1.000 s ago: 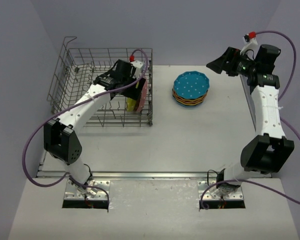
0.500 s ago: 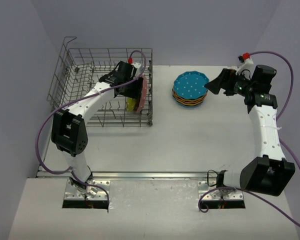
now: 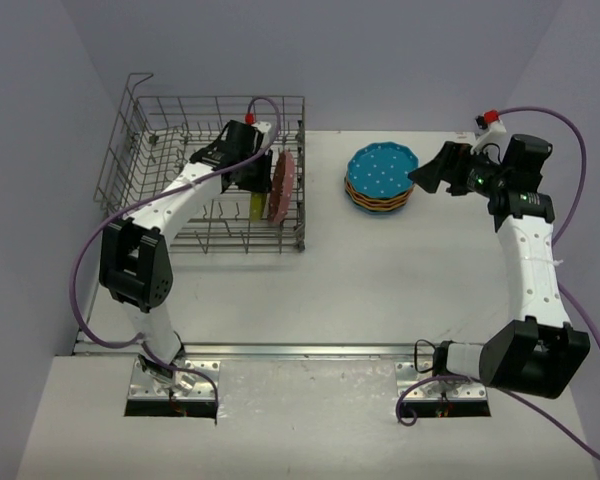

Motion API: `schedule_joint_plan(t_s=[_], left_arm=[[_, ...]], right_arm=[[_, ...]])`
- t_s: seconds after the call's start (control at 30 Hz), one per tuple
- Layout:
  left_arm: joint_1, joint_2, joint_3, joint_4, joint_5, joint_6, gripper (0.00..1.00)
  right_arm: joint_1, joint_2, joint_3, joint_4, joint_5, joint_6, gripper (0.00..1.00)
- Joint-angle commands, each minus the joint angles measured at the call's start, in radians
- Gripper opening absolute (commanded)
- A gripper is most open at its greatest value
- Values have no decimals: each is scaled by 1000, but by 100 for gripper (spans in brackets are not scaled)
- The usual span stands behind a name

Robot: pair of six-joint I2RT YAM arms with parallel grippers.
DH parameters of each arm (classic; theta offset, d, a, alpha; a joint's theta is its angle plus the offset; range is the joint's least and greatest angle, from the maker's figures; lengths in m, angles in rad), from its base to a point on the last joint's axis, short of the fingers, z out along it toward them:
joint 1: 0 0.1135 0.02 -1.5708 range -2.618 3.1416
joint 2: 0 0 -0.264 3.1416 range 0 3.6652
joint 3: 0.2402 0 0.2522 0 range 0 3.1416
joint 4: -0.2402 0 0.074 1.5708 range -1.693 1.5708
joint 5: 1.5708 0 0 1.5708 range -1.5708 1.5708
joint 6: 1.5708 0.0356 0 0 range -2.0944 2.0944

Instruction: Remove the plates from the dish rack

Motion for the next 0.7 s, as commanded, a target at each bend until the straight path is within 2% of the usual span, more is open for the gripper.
schedule_joint_plan(t_s=[0.0,0.13,0.4,0.53,0.67], left_arm=[[40,-66,3,33,44,50,10],[42,-120,45,10,52,58,0],[42,-142,272,-107,19,101,0],[40,-107,488,-200,-12,156,0],[25,-138,520,-183,-31,276,0]], right_arm=[[1,-37,9,19,-20,-9,99],[1,-35,24,17,-34,12,99],[1,-8,66,14,-75,86,99],[1,16,87,20,-108,152,99],[1,44,124,16,-142,209,99]])
